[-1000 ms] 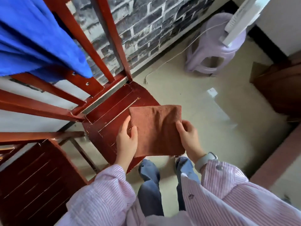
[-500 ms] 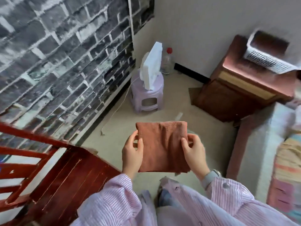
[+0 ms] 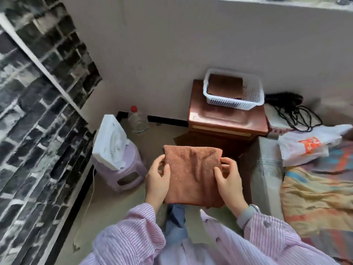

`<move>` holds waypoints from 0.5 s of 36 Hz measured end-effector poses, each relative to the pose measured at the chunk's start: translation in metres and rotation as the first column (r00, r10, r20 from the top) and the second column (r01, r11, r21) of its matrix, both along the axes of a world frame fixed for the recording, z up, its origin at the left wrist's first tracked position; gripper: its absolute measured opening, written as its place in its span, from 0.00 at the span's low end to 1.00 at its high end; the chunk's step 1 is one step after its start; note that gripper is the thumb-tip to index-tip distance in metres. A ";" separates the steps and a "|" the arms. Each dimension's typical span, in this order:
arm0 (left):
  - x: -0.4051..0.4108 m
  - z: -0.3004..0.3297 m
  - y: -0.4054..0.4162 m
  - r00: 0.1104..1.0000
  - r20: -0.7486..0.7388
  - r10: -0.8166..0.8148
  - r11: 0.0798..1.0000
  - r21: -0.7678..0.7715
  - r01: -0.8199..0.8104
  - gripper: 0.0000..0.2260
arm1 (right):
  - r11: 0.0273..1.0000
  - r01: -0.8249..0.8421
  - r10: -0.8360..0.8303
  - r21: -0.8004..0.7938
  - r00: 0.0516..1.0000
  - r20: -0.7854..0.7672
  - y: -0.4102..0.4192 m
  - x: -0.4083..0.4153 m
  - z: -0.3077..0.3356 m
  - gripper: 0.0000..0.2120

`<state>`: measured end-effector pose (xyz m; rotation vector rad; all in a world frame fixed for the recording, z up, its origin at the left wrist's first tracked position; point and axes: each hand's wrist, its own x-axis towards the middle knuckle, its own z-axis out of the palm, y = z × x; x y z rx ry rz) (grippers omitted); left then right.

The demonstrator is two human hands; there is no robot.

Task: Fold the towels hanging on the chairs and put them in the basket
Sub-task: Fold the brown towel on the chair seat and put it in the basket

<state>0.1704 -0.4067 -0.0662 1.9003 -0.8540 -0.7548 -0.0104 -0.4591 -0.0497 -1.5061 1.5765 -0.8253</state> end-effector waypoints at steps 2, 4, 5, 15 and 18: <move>0.008 -0.003 -0.040 1.000 -0.002 -0.031 1.000 -0.008 0.031 0.14 | 0.999 0.036 -0.036 -0.004 0.999 0.017 -0.035 0.002 -0.001 0.12; 0.016 -0.005 -0.081 0.999 -0.014 -0.051 0.999 -0.012 0.051 0.14 | 0.998 0.068 -0.069 0.016 0.997 0.035 -0.071 0.007 -0.002 0.13; 0.020 -0.007 -0.102 0.998 -0.018 -0.063 0.998 -0.020 0.063 0.14 | 0.996 0.085 -0.086 0.029 0.995 0.042 -0.090 0.010 -0.002 0.13; 0.034 -0.004 -0.302 0.966 -0.139 -0.216 0.976 -0.020 0.215 0.14 | 0.985 0.173 -0.173 0.010 0.983 0.055 -0.259 0.009 0.008 0.12; 0.024 -0.006 -0.355 0.948 -0.192 -0.254 0.966 -0.008 0.258 0.14 | 0.978 0.207 -0.207 0.000 0.977 0.051 -0.305 0.000 0.006 0.12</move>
